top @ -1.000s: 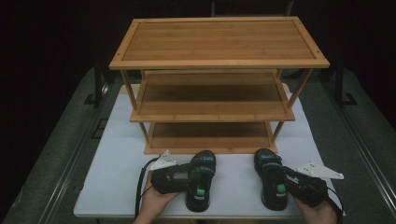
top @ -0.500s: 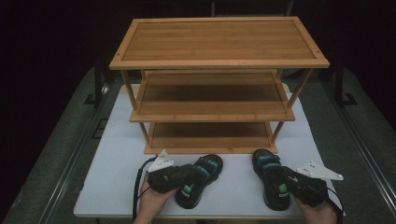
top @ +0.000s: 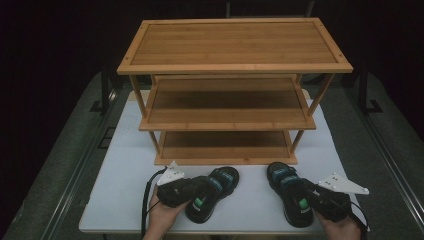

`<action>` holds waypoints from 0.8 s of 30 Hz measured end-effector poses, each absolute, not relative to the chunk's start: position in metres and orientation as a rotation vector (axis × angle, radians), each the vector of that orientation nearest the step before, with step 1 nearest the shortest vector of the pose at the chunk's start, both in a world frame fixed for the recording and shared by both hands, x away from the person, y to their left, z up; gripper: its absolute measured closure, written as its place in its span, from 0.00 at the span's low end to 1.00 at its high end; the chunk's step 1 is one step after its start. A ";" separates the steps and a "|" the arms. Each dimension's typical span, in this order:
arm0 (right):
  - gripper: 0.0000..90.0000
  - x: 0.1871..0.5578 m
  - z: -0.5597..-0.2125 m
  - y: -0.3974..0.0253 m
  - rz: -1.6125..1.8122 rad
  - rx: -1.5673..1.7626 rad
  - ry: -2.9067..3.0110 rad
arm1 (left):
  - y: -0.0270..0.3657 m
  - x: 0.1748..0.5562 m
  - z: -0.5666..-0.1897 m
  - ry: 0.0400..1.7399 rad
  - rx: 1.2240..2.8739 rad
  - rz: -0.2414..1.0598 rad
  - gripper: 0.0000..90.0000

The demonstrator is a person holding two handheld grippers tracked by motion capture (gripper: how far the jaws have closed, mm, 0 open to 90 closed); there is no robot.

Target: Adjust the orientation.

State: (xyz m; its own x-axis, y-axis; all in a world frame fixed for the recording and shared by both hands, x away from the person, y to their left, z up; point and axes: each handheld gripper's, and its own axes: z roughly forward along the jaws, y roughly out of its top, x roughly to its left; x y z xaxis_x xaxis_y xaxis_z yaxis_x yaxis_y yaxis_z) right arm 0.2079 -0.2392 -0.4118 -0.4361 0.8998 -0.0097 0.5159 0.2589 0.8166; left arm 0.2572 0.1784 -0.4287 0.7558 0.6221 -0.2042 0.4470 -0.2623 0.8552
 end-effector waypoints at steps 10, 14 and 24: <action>0.88 0.205 -0.410 -0.237 1.069 1.264 2.054 | 0.182 0.256 -0.425 0.816 1.873 0.212 0.87; 0.88 0.204 -0.409 -0.234 1.077 1.254 2.056 | 0.185 0.256 -0.424 0.820 1.865 0.228 0.87; 0.88 0.203 -0.403 -0.229 1.130 1.232 2.036 | 0.189 0.256 -0.422 0.842 1.838 0.249 0.87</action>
State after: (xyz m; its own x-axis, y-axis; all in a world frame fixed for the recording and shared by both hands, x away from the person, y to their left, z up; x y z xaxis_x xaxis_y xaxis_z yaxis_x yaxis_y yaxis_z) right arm 0.2032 -0.2286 -0.4028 -0.4640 0.8858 0.0000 0.4688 0.2456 0.8485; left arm 0.2562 0.1887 -0.4216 0.7305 0.6500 -0.2095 0.4318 -0.2018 0.8791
